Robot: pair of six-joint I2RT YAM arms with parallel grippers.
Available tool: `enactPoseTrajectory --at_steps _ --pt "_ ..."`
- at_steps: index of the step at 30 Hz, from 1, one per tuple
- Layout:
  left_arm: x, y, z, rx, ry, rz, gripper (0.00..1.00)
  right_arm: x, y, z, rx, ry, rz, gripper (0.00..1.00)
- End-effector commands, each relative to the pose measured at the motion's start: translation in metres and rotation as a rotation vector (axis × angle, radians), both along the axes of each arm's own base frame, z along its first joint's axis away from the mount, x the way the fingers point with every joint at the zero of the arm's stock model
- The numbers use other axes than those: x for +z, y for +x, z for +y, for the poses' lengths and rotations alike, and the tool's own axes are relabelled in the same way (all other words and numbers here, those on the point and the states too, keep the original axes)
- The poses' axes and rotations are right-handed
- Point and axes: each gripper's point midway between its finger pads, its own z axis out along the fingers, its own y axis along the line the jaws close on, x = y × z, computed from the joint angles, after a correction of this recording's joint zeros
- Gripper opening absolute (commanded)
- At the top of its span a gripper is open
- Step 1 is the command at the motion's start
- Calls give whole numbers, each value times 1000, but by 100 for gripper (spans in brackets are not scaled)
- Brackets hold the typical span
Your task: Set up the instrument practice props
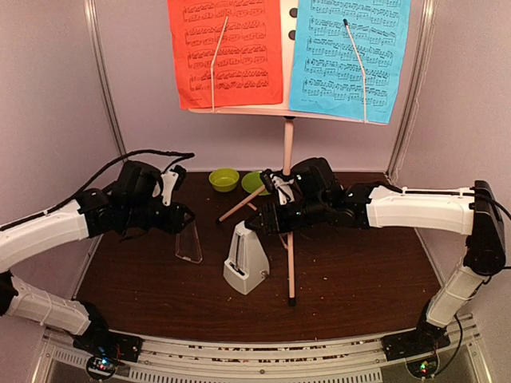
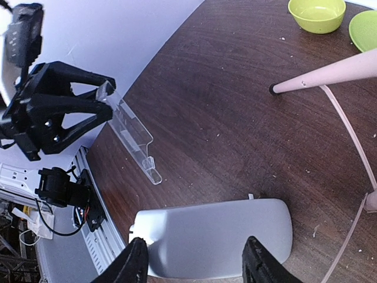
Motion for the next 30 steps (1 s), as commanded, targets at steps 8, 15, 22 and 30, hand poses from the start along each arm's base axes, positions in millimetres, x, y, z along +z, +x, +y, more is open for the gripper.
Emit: enactPoseTrajectory --at_steps 8,15,22,30 --pt "-70 51 27 62 237 441 25 -20 -8 0 24 -126 40 77" --pt "-121 92 43 143 286 606 25 -10 -8 1 18 -121 29 84" --pt "-138 112 51 188 286 637 45 -4 -7 -2 2 -130 12 94" --pt "-127 118 55 205 294 601 71 5 -5 -3 1 -139 -12 98"
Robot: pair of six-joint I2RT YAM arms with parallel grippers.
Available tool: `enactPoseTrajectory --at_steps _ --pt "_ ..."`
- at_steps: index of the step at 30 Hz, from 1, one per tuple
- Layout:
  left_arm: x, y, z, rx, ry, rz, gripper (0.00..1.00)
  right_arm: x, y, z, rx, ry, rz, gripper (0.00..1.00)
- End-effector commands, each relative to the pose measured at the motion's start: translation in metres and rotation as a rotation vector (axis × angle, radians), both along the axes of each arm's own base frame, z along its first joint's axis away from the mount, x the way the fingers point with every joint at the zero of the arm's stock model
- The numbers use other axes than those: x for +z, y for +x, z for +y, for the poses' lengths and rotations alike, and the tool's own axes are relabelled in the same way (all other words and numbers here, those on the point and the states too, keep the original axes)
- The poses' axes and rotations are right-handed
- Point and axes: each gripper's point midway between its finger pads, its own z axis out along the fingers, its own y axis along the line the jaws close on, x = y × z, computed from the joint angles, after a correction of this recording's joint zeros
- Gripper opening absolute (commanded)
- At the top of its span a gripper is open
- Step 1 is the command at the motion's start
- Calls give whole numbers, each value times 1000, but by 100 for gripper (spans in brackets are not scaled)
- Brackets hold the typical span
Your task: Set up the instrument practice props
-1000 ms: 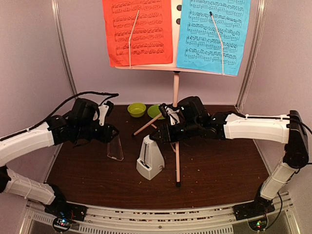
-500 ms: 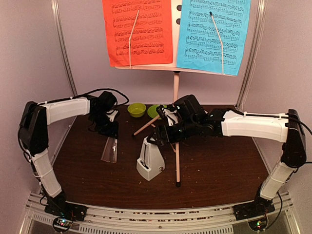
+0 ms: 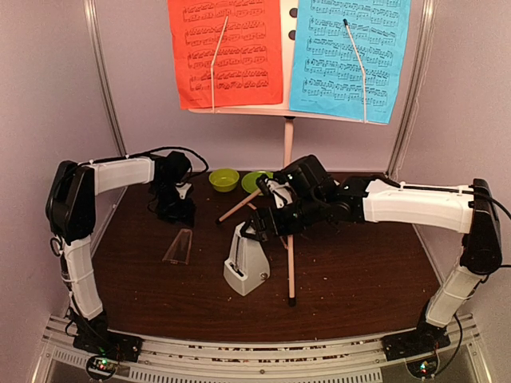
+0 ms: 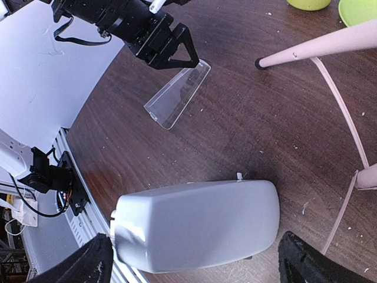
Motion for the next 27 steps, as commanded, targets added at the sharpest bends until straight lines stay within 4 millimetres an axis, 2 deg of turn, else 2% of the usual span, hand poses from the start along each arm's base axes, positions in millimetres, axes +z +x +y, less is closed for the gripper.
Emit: enactPoseTrajectory --at_steps 1,8,15,19,23,27 --pt "19 9 2 4 -1 -49 73 17 3 2 1 0 -49 98" --pt "55 0 7 -5 -26 -142 79 24 -2 9 33 -19 -75 96" --pt "88 -18 9 -19 -108 -280 79 10 -11 11 48 -103 -100 86" --pt "95 -29 9 -31 -137 -305 79 3 -12 12 55 -122 -99 80" --pt "101 -40 2 -54 -169 -334 78 3 -12 15 67 -122 -108 70" --pt "109 -51 -13 -117 -231 -371 78 5 -14 15 103 -122 -140 57"
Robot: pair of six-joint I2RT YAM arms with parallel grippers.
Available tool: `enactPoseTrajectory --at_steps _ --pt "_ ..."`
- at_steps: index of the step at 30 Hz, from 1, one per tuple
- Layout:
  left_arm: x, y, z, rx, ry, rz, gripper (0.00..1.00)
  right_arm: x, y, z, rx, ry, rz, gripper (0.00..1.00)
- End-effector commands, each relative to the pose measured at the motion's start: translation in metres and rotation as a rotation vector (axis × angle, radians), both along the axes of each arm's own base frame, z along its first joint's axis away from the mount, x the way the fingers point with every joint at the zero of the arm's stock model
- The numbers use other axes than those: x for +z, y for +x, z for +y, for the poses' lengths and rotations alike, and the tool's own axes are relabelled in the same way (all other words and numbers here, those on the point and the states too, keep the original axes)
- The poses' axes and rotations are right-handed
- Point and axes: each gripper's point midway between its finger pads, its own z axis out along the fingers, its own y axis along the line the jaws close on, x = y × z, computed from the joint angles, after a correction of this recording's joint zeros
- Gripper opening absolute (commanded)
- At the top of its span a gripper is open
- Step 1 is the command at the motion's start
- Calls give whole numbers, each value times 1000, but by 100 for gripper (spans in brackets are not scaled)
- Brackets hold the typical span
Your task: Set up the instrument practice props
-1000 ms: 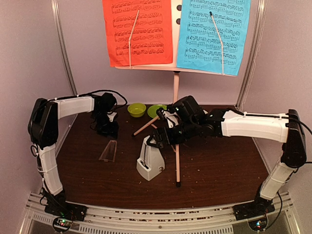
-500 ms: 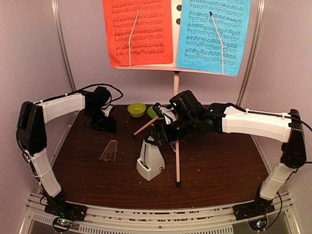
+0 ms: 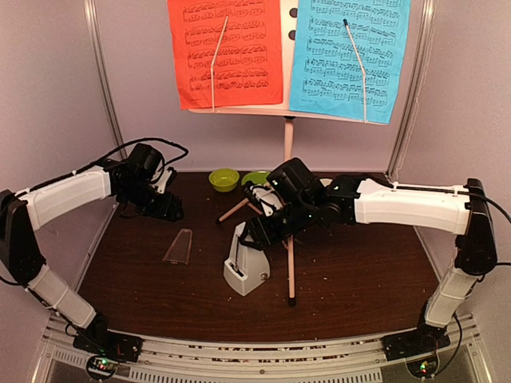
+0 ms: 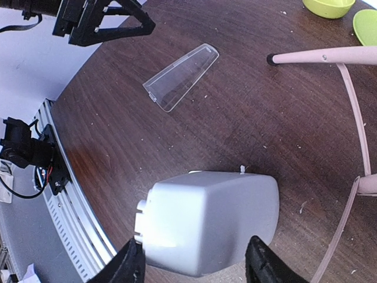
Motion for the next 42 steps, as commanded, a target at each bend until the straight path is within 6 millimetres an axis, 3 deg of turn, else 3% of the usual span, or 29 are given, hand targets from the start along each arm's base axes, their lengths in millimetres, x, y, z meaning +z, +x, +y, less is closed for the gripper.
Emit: enactPoseTrajectory --at_steps 1,13,23,26,30,35,42 --pt "24 -4 -26 -105 -93 -109 77 8 2 2 39 0 -58 55" --pt "44 -56 -76 -360 -278 -271 71 11 -12 18 264 26 -116 41" --pt "47 -87 -104 -391 -327 -378 69 15 -14 21 402 70 -156 33" --pt "49 -92 -113 -372 -323 -413 71 16 -18 22 428 80 -153 40" --pt "47 -97 -122 -365 -335 -427 72 23 -23 21 457 98 -172 57" --pt "24 -92 -120 -316 -301 -369 70 36 -22 14 420 95 -205 76" --pt "-12 -79 -105 -187 -246 -301 64 26 -5 -22 164 -24 -268 77"
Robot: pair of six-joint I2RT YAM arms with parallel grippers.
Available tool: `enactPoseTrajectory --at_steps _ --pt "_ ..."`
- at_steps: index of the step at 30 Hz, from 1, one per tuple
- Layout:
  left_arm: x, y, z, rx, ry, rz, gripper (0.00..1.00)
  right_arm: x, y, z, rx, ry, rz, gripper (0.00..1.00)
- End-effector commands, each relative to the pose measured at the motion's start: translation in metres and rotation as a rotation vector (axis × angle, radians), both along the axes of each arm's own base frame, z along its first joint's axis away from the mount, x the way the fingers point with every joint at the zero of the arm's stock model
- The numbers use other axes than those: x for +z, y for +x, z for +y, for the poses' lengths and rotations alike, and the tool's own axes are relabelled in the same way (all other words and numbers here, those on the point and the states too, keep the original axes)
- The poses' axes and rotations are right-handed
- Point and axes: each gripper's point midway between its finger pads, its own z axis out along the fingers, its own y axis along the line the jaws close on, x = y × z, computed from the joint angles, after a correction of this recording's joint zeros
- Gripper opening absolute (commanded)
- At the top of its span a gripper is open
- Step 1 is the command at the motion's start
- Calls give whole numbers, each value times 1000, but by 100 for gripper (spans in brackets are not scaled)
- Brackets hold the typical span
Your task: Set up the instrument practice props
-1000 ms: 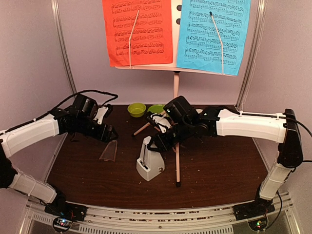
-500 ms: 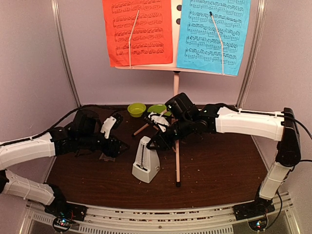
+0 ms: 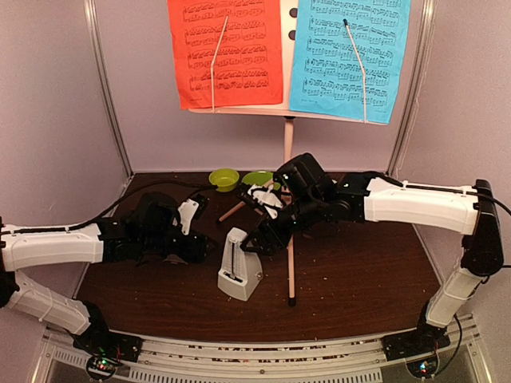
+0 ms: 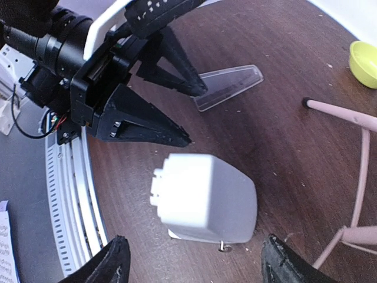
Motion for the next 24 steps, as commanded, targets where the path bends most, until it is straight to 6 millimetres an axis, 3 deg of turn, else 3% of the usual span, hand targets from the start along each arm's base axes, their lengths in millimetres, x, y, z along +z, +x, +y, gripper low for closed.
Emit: enactPoseTrajectory --at_steps 1,5,8,10,14,19,24 --pt "-14 16 9 119 -36 35 64 6 15 -29 -232 -26 -76 77" --pt "-34 25 10 160 -38 105 59 -10 -1 -42 -304 -17 -54 70" --pt "-45 29 3 147 -18 135 57 -29 -7 -46 -343 -52 -56 51" --pt "-50 30 -2 135 -14 151 55 -41 -3 -47 -383 -85 -77 39" --pt "-60 33 -2 163 -11 173 51 -55 10 -44 -439 -124 -95 25" --pt "-74 28 -4 164 -30 221 46 -57 16 -29 -439 -84 -97 18" --pt "-71 18 -6 134 -79 218 42 -69 22 -14 -409 -102 -110 15"
